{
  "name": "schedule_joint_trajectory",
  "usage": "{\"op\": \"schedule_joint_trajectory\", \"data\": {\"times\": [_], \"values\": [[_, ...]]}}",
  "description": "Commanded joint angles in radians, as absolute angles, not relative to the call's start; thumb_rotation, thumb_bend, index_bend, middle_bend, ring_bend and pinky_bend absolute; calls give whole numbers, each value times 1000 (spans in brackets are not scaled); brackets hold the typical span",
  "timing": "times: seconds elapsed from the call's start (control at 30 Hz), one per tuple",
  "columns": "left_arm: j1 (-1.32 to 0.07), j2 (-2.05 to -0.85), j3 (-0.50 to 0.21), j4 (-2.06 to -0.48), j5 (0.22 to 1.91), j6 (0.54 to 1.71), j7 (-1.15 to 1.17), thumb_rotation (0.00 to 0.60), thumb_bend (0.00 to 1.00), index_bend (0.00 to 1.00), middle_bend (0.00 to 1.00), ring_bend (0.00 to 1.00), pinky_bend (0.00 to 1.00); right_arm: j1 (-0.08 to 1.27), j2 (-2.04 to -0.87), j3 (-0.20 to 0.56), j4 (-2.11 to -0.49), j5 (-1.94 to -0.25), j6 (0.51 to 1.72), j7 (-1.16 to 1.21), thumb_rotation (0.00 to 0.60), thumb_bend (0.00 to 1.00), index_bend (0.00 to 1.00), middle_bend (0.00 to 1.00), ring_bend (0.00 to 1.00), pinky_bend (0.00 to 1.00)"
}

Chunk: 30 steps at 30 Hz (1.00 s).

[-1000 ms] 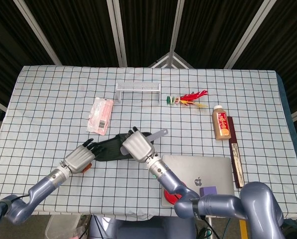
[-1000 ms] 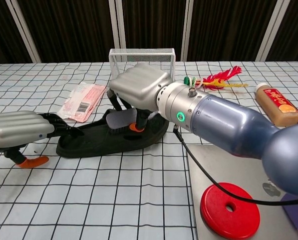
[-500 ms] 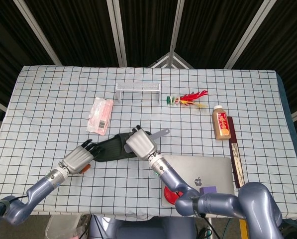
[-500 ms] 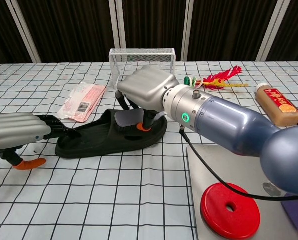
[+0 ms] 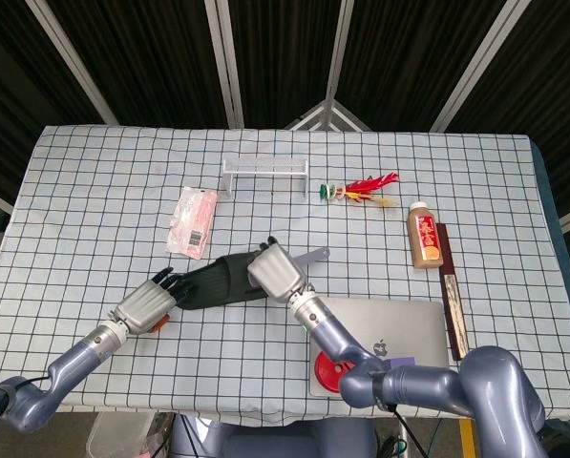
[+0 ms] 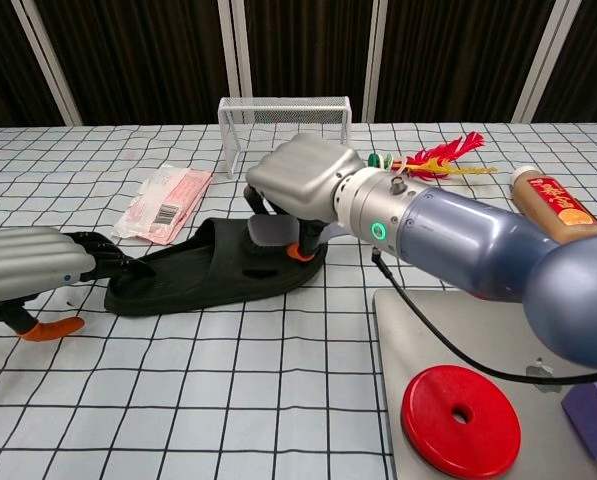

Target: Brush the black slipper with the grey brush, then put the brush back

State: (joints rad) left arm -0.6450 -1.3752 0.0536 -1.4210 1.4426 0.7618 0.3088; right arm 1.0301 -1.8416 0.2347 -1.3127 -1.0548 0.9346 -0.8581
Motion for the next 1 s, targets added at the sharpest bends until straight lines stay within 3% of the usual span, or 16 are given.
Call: {"op": "schedule_joint_trajectory", "data": {"times": [0.03,0.47,1.0], "values": [[-648,-1378,50,-1420,1437,761,306,600,643,0,112,91,19,1033,-1840,231,-1346,-1066,946,-863,600,563,685,623,394,340],[-658,-1384,53,-1429,1447,764,290,600,636,0,112,91,17,1057,-1866,215,-1409,-1084,977,-939,600,564,686,624,395,340],[-665,-1379,63,-1434,1456,767,255,600,636,0,111,91,17,1084,-1911,219,-1293,-1029,966,-993,600,566,706,642,416,340]]}}
